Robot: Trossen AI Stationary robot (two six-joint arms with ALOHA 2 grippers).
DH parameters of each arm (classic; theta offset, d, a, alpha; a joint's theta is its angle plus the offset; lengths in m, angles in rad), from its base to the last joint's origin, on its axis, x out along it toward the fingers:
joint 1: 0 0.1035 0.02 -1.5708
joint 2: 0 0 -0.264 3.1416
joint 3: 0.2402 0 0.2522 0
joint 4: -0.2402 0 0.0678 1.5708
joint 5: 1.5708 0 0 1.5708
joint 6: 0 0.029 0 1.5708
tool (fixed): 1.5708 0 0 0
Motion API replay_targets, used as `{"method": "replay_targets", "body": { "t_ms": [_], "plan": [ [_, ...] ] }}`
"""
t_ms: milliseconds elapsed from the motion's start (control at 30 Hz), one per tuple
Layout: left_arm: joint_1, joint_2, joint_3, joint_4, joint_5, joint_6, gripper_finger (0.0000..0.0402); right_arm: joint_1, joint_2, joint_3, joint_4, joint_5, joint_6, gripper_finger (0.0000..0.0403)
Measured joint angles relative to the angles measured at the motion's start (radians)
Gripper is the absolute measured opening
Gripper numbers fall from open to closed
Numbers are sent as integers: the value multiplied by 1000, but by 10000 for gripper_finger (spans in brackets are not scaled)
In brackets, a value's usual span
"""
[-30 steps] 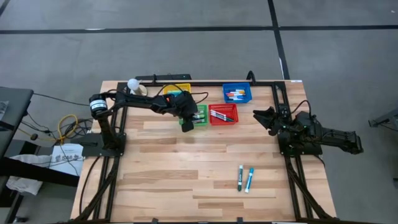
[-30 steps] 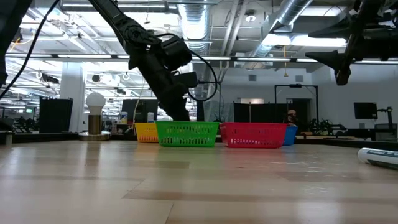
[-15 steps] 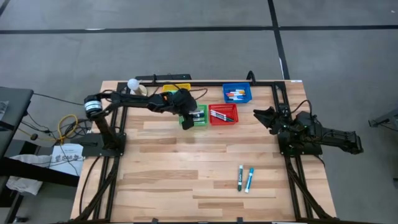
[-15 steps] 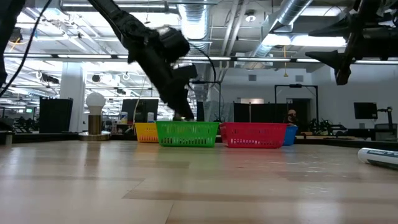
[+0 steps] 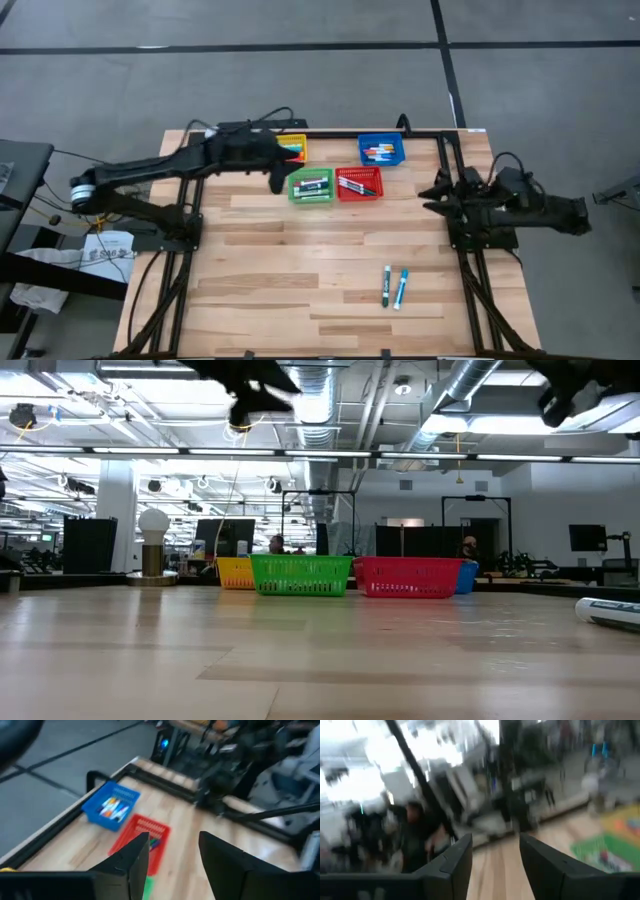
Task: Pick & Place Markers
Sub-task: Put the blue marker into the green bin
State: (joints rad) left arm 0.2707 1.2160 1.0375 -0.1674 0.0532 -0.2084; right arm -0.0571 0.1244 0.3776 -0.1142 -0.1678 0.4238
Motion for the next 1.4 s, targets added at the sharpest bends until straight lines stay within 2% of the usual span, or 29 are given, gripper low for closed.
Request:
{"method": "replay_targets", "body": {
  "t_ms": [300, 467, 567, 800, 1033, 1200, 1400],
  "plan": [
    [-63, -254, -210, -12, -8, -126, 160, 153, 360, 315, -525, -44, -89, 133],
    [-63, -325, -334, -13, -8, -130, 159, 237, 569, 453, -798, -43, -205, 134],
    [-63, -340, -393, -12, -9, -89, 159, 285, 686, 491, -890, -43, -279, 131],
    [-63, -346, -476, -7, -6, 35, 159, 385, 913, 498, -909, -40, -444, 127],
    [-63, -346, -513, 37, -1, 129, 159, 447, 1092, 498, -899, -34, -529, 127],
    [-63, -347, -525, 100, 78, 166, 159, 470, 1162, 498, -847, -33, -559, 128],
    [-64, -388, -553, 117, 113, 142, 159, 486, 1201, 498, -745, -17, -595, 123]
  ]
}}
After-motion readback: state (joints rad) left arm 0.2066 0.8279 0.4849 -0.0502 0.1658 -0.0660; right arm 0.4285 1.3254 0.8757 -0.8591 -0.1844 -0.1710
